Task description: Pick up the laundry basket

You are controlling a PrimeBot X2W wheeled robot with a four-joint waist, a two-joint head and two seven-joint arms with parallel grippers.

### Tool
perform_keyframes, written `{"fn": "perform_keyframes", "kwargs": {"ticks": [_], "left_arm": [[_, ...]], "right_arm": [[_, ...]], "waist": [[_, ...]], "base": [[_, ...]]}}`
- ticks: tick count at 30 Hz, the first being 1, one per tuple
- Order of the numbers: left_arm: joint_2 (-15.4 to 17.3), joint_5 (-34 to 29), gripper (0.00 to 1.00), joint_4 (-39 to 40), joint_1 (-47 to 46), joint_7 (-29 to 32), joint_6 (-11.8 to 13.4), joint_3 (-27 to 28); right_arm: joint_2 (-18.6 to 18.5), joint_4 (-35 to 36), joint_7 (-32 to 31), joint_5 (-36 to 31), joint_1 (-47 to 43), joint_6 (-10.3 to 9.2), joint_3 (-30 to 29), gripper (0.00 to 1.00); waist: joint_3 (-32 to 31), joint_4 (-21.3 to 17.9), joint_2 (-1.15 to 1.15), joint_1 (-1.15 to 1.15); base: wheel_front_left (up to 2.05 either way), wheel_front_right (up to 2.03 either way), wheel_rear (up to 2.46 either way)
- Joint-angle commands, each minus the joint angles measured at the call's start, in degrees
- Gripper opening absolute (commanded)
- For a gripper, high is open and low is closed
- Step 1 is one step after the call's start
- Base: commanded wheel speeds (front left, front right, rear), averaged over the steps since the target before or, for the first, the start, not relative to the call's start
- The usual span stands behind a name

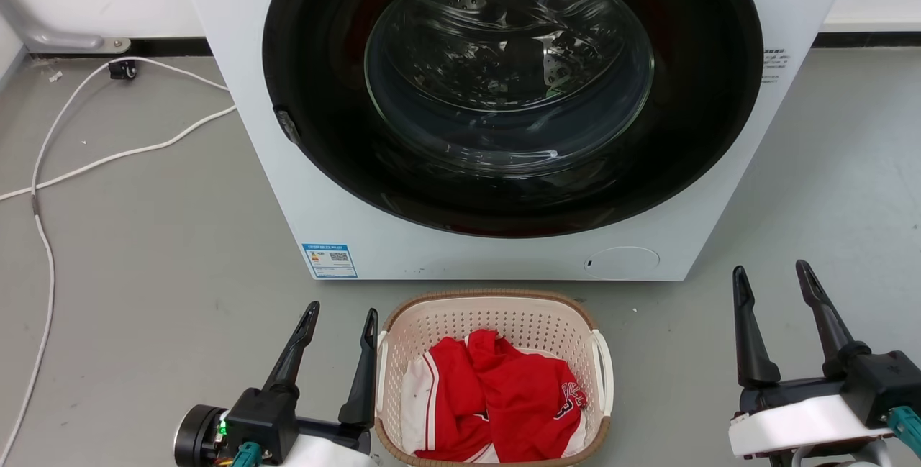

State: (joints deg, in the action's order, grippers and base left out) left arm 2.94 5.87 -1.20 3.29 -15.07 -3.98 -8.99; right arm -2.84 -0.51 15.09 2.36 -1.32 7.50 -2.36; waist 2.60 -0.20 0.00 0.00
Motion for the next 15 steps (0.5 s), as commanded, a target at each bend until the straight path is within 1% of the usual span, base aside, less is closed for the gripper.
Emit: {"fn": "perform_keyframes", "kwargs": {"ticks": [1, 6, 8, 11, 13, 15], "left_arm": [[-0.07, 0.18, 1.0, 0.14, -0.01, -0.16, 0.2, 0.12], [-0.06, -0.7, 1.0, -0.43, -0.62, -0.15, 0.62, 0.03], [-0.06, -1.05, 1.0, -1.19, -1.28, -0.15, 0.8, -0.15], [-0.06, -1.91, 1.0, -2.58, -2.7, -0.15, 0.6, -0.05], [-0.05, -2.35, 1.0, -4.03, -4.26, -0.15, 0.49, 0.22], [-0.06, -2.88, 1.0, -6.57, -6.43, -0.15, 0.23, 0.25]], "right_arm": [[-0.07, 0.1, 0.12, -0.3, 0.56, -0.02, -0.1, 1.0], [-0.07, -0.33, 0.12, -0.32, 1.18, -0.02, -0.56, 1.0], [-0.07, -0.98, 0.12, -0.82, 1.99, -0.02, -0.77, 1.0], [-0.06, -2.47, 0.12, -1.49, 3.55, -0.02, -0.64, 1.0], [-0.05, -5.13, 0.11, 0.68, 4.83, -0.02, 0.12, 1.0], [-0.08, -7.24, -0.28, -0.34, 7.59, -0.02, 0.45, 1.0]], "waist": [[0.12, 0.01, 0.0, 0.0], [1.43, -0.13, 0.0, 0.0], [3.09, -0.53, 0.0, 0.0], [6.21, -1.09, 0.0, 0.0], [8.96, -1.39, 0.0, 0.0], [11.92, -1.57, 0.0, 0.0]], "base": [[0.0, 0.0, 0.0], [0.0, 0.0, 0.0], [0.0, 0.0, 0.0], [0.0, 0.0, 0.0], [0.0, 0.0, 0.0], [0.0, 0.0, 0.0]]}}
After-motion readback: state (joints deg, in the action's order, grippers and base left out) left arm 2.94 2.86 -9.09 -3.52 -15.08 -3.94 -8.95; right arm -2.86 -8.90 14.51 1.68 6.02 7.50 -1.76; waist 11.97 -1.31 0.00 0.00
